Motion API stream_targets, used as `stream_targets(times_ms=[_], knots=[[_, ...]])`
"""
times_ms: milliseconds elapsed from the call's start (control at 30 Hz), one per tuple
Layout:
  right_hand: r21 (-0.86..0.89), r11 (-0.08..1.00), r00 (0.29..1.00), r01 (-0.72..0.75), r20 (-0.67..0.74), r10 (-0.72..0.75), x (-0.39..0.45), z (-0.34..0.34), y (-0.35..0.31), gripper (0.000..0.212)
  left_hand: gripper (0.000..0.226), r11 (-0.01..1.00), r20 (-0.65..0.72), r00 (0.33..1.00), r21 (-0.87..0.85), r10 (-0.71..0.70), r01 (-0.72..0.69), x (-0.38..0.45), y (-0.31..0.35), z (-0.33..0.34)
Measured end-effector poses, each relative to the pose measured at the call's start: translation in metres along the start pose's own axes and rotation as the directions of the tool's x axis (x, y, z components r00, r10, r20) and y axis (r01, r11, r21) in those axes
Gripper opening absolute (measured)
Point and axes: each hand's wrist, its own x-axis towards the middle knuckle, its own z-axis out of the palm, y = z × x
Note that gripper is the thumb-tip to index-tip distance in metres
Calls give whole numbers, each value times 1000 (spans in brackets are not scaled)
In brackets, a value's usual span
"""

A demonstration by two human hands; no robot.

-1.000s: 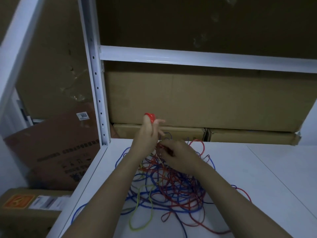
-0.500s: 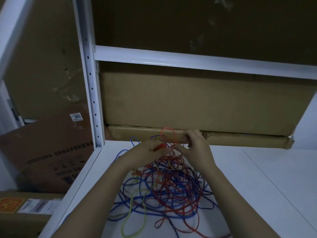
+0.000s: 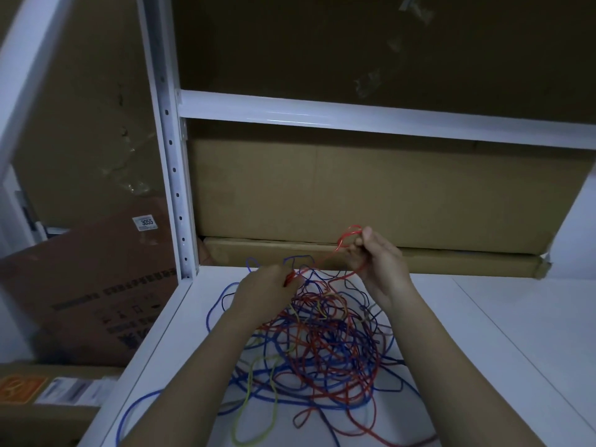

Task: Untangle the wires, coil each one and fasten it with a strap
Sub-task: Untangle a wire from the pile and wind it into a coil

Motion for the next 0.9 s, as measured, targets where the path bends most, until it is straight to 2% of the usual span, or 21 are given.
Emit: stream_targets(times_ms=[100, 167, 233, 333, 400, 433, 467, 500, 533, 567, 600, 633, 700, 733, 800, 833, 867, 900], knots=[[-53, 997, 989, 59, -132, -65, 4, -7, -11, 23, 49, 985, -100, 981, -63, -167, 161, 6, -11, -2], [-114, 987, 949, 116, -281, -144, 7, -21, -20, 24, 47, 951, -155, 938, -79, -309, 300, 7, -28, -6], [-341, 931, 888, 134, -375, -265, 8, -36, -24, 29, 46, 924, -235, 893, -84, -383, 374, 5, -41, -9], [-698, 701, 834, 145, -295, -466, 11, -46, -13, 36, 43, 922, -356, 850, -150, -388, 358, 4, -43, -14], [-802, 581, 860, 136, -196, -472, 14, -46, -6, 42, 43, 921, -402, 833, -248, -381, 302, 6, -37, -19], [-869, 486, 894, 93, -142, -425, 15, -46, -4, 43, 44, 915, -417, 826, -302, -380, 269, 6, -34, -23], [-954, 299, 928, 19, -94, -360, 17, -48, -2, 43, 44, 908, -428, 820, -345, -379, 239, 6, -31, -27], [-999, 37, 951, -36, -46, -306, 18, -48, 1, 41, 44, 904, -436, 819, -367, -374, 217, 6, -27, -31], [-976, -207, 965, -67, -11, -261, 17, -46, 2, 36, 44, 909, -439, 823, -364, -359, 203, 6, -23, -34], [-919, -385, 969, -80, 20, -248, 15, -42, 5, 30, 44, 922, -442, 833, -337, -333, 190, 6, -19, -36], [-877, -473, 960, -86, 54, -274, 12, -35, 9, 28, 45, 937, -443, 844, -300, -303, 178, 5, -15, -37], [-884, -463, 936, -69, 103, -337, 7, -27, 12, 30, 45, 948, -445, 851, -269, -277, 168, 5, -11, -38], [-958, -264, 832, 111, 235, -502, -4, -7, 12, 49, 45, 964, -453, 861, -225, -231, 140, 6, -4, -39], [-963, -143, 804, 228, 269, -530, -8, 3, 10, 60, 45, 972, -459, 865, -201, -202, 120, 6, -1, -40], [-888, 219, 861, 404, 288, -418, -15, 23, 5, 74, 45, 981, -461, 873, -175, -156, 83, 7, 8, -42], [-839, 348, 896, 420, 320, -309, -17, 32, 5, 76, 45, 983, -462, 877, -173, -135, 60, 7, 13, -42], [-826, 367, 903, 428, 375, -211, -17, 38, 6, 76, 45, 984, -464, 879, -173, -112, 35, 7, 17, -43], [-835, 331, 898, 439, 418, -136, -16, 42, 7, 71, 45, 985, -465, 880, -175, -91, 9, 7, 21, -43]])
